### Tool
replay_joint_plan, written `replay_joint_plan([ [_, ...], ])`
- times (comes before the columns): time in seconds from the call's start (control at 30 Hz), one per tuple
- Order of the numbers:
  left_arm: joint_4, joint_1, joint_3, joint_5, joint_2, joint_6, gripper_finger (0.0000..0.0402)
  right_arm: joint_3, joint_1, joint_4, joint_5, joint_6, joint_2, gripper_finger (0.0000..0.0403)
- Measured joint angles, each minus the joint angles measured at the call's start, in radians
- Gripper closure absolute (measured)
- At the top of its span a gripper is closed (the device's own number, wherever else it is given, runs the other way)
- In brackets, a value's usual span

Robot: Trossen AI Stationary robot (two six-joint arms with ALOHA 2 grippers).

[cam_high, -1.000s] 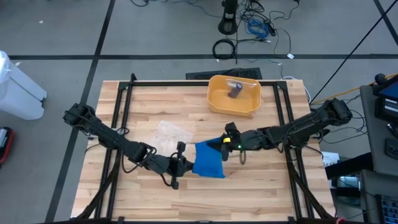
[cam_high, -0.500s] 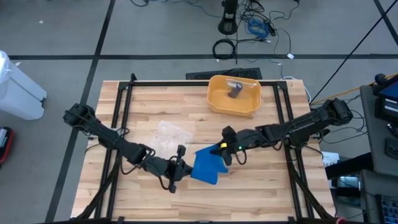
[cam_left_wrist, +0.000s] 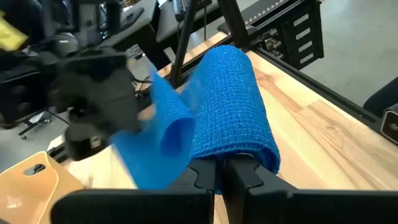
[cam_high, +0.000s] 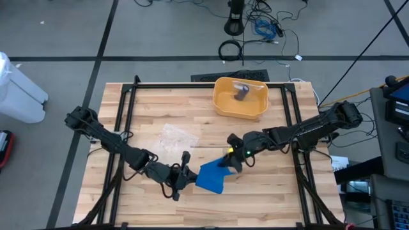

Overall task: Roll bandage
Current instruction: Roll the blue bandage

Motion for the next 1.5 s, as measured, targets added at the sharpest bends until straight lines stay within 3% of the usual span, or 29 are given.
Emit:
replay_joint_plan([
  [0.23, 0.0, -0.002, 0.0, 0.004, 0.0, -0.002, 0.0393, 0.0, -0.01, -0.083, -0.312, -0.082, 0.0, 0.0289],
  [0.33, 0.024, -0.003, 0.0, 0.004, 0.0, -0.003, 0.0386, 0.0, -0.025, -0.17, -0.34, -0.094, -0.002, 0.0289],
  [0.4, 0.064, -0.004, 0.0, 0.002, 0.0, -0.003, 0.0384, 0.0, -0.023, -0.236, -0.242, -0.128, -0.003, 0.0289],
  [0.57, 0.126, -0.008, 0.0, -0.036, -0.004, -0.056, 0.0394, 0.0, 0.05, -0.424, 0.183, -0.229, -0.003, 0.0289],
  [0.67, 0.133, -0.009, 0.0, -0.097, -0.006, -0.083, 0.0394, -0.001, 0.127, -0.398, 0.395, -0.279, -0.003, 0.0289],
  [0.73, 0.143, -0.009, 0.0, -0.134, -0.006, -0.099, 0.0394, -0.001, 0.186, -0.328, 0.483, -0.338, -0.002, 0.0289],
  [0.87, 0.166, -0.013, 0.0, -0.197, -0.006, -0.11, 0.0394, -0.019, 0.297, -0.128, 0.526, -0.538, 0.042, 0.0289],
  [1.03, 0.179, -0.014, 0.0, -0.262, -0.007, -0.174, 0.0394, -0.06, 0.365, 0.164, 0.573, -0.641, 0.177, 0.0289],
  [1.27, 0.176, -0.015, 0.026, -0.27, -0.007, -0.203, 0.0394, -0.061, 0.369, 0.423, 0.662, -0.68, 0.349, 0.0289],
  [1.5, 0.175, -0.02, 0.039, -0.271, -0.007, -0.214, 0.0394, -0.061, 0.361, 0.574, 0.833, -0.65, 0.475, 0.0291],
])
